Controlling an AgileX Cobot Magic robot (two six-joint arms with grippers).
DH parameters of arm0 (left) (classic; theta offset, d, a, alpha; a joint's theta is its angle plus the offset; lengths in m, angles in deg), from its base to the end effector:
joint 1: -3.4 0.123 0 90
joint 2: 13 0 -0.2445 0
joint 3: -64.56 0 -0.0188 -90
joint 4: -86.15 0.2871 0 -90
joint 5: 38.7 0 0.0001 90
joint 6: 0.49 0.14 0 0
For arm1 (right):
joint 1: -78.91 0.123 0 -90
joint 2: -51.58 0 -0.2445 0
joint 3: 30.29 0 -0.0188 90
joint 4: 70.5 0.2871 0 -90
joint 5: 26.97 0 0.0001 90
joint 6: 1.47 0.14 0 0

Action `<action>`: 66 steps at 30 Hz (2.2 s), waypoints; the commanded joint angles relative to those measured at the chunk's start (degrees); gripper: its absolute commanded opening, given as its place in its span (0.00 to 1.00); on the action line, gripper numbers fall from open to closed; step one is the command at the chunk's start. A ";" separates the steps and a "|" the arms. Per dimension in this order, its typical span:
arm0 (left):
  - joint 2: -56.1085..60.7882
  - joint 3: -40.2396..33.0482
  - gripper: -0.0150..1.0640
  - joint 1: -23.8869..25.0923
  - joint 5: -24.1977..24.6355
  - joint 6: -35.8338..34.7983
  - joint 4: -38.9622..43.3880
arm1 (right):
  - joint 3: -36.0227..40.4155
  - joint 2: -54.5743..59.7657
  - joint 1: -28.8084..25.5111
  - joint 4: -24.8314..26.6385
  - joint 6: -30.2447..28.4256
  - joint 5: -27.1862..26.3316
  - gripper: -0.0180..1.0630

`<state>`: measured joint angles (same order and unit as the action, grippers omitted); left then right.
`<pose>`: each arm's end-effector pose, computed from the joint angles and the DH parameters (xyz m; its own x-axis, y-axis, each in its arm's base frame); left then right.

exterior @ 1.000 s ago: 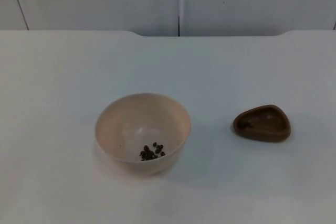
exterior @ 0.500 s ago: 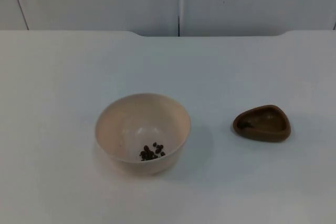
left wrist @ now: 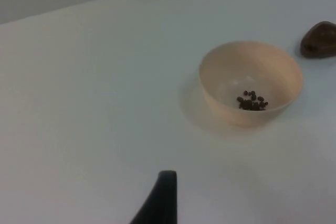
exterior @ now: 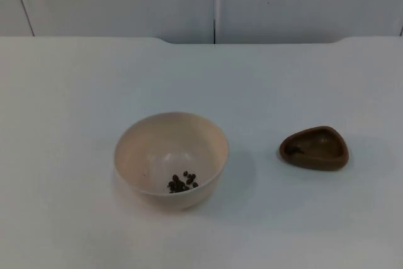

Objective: Pick up the bowl with the left hand and pour the coffee beans from the cup into the bowl with the right hand.

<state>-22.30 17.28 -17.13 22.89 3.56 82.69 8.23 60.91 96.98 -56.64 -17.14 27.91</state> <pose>0.1016 -0.0460 0.2703 -0.4246 0.2037 -0.8822 0.4122 0.9110 0.0120 0.0802 0.0550 0.3408 -0.1305 -0.1789 -0.9752 -0.5081 0.8567 -0.0891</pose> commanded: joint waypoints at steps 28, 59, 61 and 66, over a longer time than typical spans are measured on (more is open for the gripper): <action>0.22 -0.28 0.83 0.01 -0.01 -0.02 -0.45 | 7.78 -0.24 -0.16 -8.67 9.85 7.05 0.67; 0.22 -0.28 0.99 0.01 -0.01 -1.49 0.72 | 7.87 -0.24 -0.16 -10.90 12.88 7.05 0.99; 0.22 -0.28 0.99 0.01 -0.01 -1.49 0.62 | 7.87 -0.24 -0.16 -10.90 12.88 7.05 0.99; 0.22 -0.28 0.99 0.01 -0.01 -1.49 0.62 | 7.87 -0.24 -0.16 -10.78 12.88 7.05 0.99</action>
<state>-22.30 17.28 -17.13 22.89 2.58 83.13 15.55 60.83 96.98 -67.24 -4.25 35.01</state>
